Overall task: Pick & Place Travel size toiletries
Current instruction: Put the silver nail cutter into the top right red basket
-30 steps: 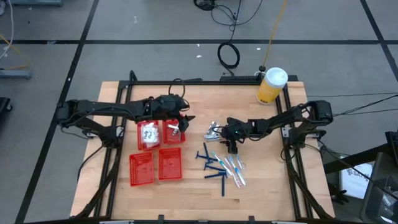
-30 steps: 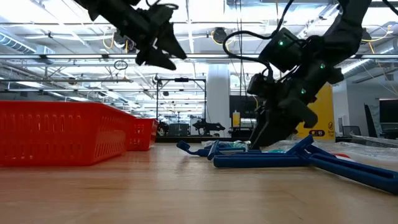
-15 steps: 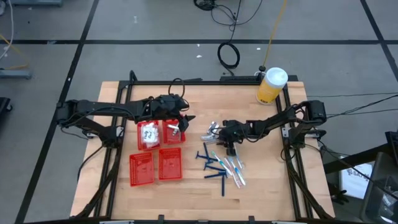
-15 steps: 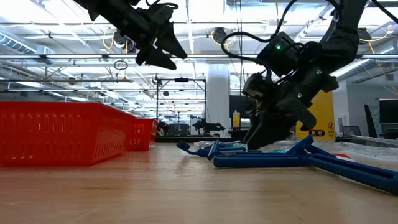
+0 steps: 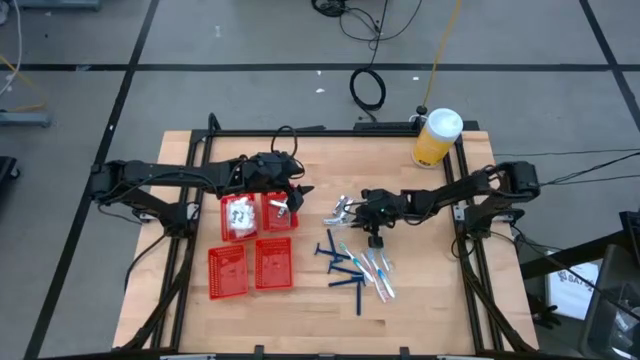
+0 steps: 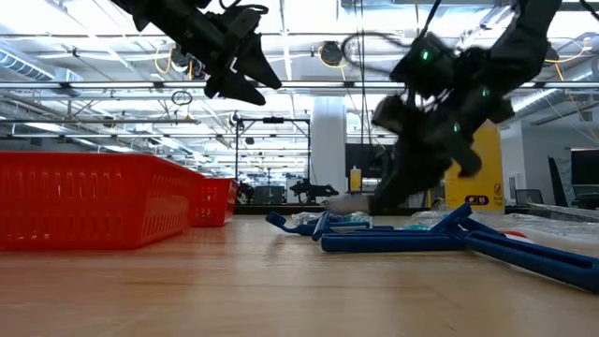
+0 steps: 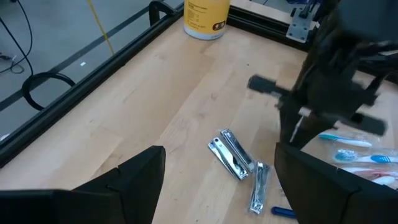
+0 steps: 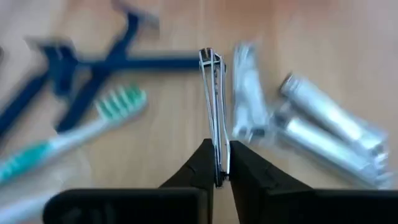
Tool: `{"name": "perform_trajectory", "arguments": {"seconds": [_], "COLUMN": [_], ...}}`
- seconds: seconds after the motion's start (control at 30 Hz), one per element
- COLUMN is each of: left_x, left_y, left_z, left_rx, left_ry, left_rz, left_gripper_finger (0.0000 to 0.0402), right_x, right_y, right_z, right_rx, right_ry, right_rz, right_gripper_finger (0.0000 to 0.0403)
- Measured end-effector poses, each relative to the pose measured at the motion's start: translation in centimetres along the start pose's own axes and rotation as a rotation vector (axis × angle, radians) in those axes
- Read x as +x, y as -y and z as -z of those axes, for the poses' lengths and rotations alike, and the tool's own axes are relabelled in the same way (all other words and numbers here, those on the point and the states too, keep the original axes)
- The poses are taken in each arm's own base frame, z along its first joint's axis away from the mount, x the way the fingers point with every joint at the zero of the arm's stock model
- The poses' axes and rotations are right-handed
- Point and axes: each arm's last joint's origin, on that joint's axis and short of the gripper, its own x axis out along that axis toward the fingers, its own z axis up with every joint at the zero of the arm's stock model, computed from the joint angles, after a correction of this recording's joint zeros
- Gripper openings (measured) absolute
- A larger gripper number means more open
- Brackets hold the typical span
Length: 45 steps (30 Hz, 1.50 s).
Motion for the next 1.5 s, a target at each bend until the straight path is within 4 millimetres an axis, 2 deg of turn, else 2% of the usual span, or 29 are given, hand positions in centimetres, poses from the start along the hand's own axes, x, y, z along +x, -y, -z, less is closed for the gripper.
{"name": "perform_trajectory", "arguments": {"seconds": [0.13,0.3,0.43,0.6,0.73,0.93,1.2,1.4,1.5], "left_x": [0.0,0.2,0.6,1.3,1.4,1.5,4.5,5.0,5.2], "left_y": [0.0,0.1,0.2,0.3,0.5,1.7,4.6,6.1,6.3], "left_z": [0.0,0.2,0.3,0.6,0.0,-1.1,-1.1,-1.1,-1.0], "left_rx": [0.0,0.006,0.027,0.077,0.145,0.158,0.196,0.29,0.299], "left_ry": [-0.001,-0.015,-0.011,-0.024,0.05,0.196,0.416,0.559,0.574], "left_rz": [0.0,0.001,0.004,0.001,0.017,0.068,0.277,0.316,0.318], "left_gripper_finger": [0.0296,0.0296,0.0296,0.0296,0.0296,0.0296,0.0296,0.0296,0.0296], "right_x": [-2.2,-4.7,-5.5,-6.0,-7.0,-8.6,-8.8,-8.7,-8.7], "right_y": [0.5,1.4,2.6,3.5,3.9,3.6,2.4,1.9,1.8], "right_z": [-1.1,-2.3,-1.7,-1.1,-1.1,-0.6,-1.2,-1.8,-1.8], "right_rx": [0.011,-0.004,0.015,0.039,0.024,0.022,-0.013,-0.036,-0.039], "right_ry": [0.039,0.169,0.254,0.407,0.596,0.82,0.886,0.899,0.896], "right_rz": [0.026,0.082,0.166,0.147,0.125,0.079,0.018,-0.004,-0.01], "right_gripper_finger": [0.0017,0.0017,0.0017,0.0017,0.0017,0.0017,0.0017,0.0017,0.0017]}}
